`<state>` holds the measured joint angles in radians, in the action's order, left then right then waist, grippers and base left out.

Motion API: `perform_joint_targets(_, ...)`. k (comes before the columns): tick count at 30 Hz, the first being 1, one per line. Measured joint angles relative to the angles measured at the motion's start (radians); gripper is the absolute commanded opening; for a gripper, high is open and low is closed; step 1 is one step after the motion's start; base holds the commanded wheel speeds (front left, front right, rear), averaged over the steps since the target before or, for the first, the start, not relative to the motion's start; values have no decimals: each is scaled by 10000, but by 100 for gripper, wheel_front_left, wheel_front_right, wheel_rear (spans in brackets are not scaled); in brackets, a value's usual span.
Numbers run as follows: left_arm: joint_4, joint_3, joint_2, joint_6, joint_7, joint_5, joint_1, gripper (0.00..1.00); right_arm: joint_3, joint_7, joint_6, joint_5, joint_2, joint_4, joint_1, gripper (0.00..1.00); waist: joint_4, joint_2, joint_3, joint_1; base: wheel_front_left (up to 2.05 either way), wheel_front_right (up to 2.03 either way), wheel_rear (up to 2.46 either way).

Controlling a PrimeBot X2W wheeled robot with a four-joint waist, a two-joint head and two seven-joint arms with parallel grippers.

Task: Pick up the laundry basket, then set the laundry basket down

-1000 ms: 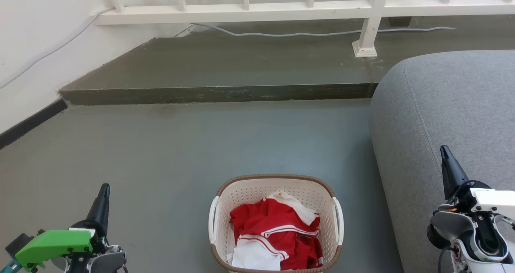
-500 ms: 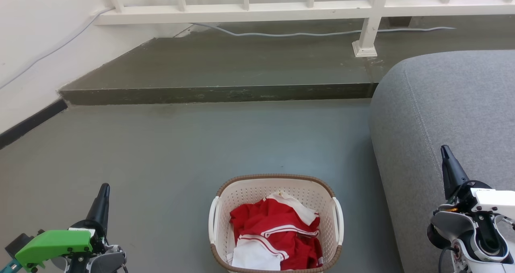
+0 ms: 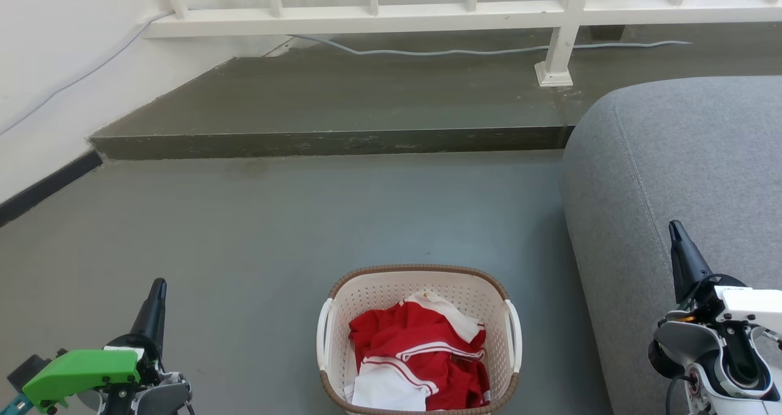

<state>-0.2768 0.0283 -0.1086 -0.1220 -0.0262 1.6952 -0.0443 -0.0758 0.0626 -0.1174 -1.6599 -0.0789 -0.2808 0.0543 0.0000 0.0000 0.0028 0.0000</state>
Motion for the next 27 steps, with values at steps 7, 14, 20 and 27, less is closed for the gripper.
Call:
perform_joint_targets(7, 4, -6, 10, 0, -8, -2, 0, 0, -8, 2, 0, 2, 6, 2, 0, 0, 0, 0, 1, 0, 0, 0, 0)
perform_joint_targets(14, 6, -23, 12, 0, -8, -4, 0, 0, -21, 2, 0, 2, 12, 4, 0, 0, 0, 0, 1, 0, 0, 0, 0)
perform_joint_targets(20, 12, -36, 13, 0, -8, -4, 0, 0, -29, 2, 0, 2, 17, 4, 0, 0, 0, 0, 2, 0, 0, 0, 0)
perform_joint_targets(27, 15, -50, 17, 0, -10, -4, 0, 0, -33, 12, 0, 4, 21, 6, 0, 0, 0, 0, 2, 0, 0, 0, 0)
